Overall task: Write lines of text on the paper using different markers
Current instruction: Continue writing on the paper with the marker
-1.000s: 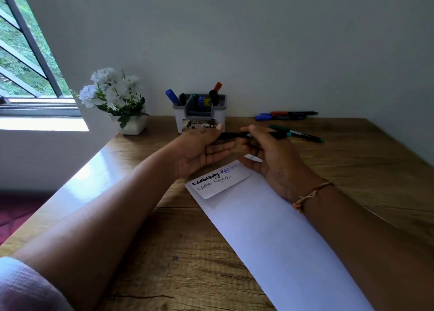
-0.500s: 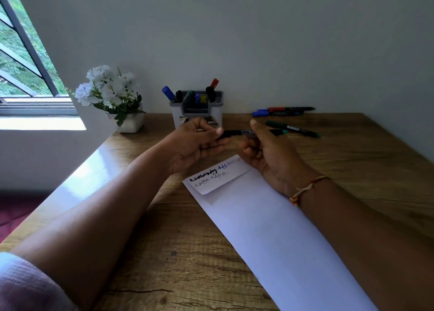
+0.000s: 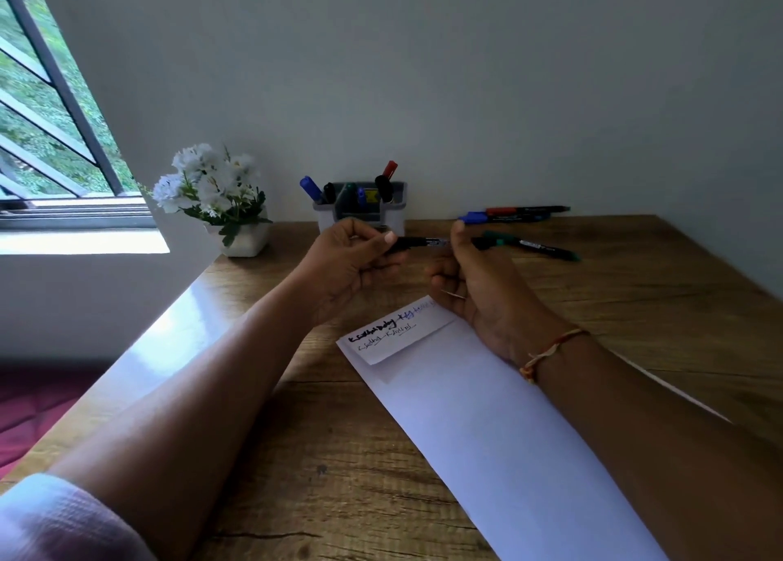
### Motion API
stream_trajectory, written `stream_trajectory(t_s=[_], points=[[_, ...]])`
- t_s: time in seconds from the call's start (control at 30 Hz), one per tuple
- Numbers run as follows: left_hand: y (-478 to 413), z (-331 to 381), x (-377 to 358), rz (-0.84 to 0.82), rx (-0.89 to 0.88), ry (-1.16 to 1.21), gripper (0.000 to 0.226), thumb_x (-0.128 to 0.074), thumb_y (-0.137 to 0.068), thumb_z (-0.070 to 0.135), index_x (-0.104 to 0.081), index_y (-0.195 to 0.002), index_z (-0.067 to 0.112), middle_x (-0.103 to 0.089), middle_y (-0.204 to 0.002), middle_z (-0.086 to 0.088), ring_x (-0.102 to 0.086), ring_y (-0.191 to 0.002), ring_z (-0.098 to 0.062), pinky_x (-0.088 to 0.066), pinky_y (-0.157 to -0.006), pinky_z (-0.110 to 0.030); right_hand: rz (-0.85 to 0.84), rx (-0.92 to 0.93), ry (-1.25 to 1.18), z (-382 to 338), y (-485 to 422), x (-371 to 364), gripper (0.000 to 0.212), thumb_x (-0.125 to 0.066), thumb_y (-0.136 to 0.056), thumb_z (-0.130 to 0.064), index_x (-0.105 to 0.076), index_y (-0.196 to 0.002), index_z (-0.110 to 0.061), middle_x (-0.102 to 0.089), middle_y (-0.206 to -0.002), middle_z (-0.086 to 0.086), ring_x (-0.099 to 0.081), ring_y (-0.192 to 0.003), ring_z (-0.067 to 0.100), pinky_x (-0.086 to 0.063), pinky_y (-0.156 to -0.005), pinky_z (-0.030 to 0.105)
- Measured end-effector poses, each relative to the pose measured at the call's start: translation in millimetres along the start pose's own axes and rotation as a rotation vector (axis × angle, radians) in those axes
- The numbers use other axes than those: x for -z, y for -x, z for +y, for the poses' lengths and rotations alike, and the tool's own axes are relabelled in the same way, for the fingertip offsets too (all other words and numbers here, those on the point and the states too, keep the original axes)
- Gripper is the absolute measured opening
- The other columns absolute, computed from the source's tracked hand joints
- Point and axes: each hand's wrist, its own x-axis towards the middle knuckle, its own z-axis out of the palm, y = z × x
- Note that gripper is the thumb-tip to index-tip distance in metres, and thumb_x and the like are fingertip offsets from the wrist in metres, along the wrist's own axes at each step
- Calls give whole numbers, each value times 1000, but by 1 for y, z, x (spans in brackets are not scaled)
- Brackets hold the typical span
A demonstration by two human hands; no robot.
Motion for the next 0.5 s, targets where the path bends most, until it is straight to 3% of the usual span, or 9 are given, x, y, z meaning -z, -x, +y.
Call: stream_trajectory(t_s=[0.07, 0.17, 0.27, 0.33, 0.4, 0.5], points=[[1, 4, 0, 90, -96, 31, 30, -75, -76, 15, -54, -97, 7, -75, -95, -17, -74, -92, -25, -60, -72, -29, 32, -2, 35, 1, -3, -1, 45, -52, -95, -58, -69, -102, -17, -74, -71, -3, -69, -67, 8, -60, -70, 30], [1, 19, 2, 259, -379, 53, 26, -75, -83, 9, -52, -95, 8, -74, -86, -14, -74, -91, -29, -60, -76, -35, 55, 80, 165, 3, -1, -6, 44, -45, -100, -54, -65, -99, -15, -70, -70, -1, -65, -68, 11, -58, -65, 28], [-1, 43, 9, 424, -704, -135, 26, -76, -84, 4, -53, -90, 15, -72, -82, -12, -74, -86, -31, -60, -79, -41, 10, 388, 528, 9, 5, -10, 43, -46, -102, -46, -63, -89, -9, -66, -74, 10, -61, -65, 16, -55, -63, 32], [-5, 56, 14, 544, -853, -383, 28, -79, -82, 10, -53, -90, 18, -71, -83, -8, -73, -83, -27, -59, -76, -42, -27, 566, 708, 11, 10, -10, 42, -47, -102, -44, -61, -83, -9, -58, -64, 4, -54, -58, 9, -47, -58, 27], [-13, 67, 17, 641, -925, -588, 26, -78, -83, 16, -54, -91, 17, -68, -82, -2, -70, -79, -17, -57, -72, -33, -20, 628, 875, 10, 10, -10, 38, -49, -102, -43, -63, -84, -13, -55, -63, -4, -51, -58, 5, -41, -53, 19], [-30, 79, 18, 686, -966, -790, 23, -78, -82, 19, -57, -93, 14, -64, -80, 8, -60, -71, 3, -48, -64, -14, 17, 581, 1046, 8, 7, -7, 27, -52, -102, -39, -67, -95, -18, -66, -83, -3, -61, -78, 9, -52, -71, 28]])
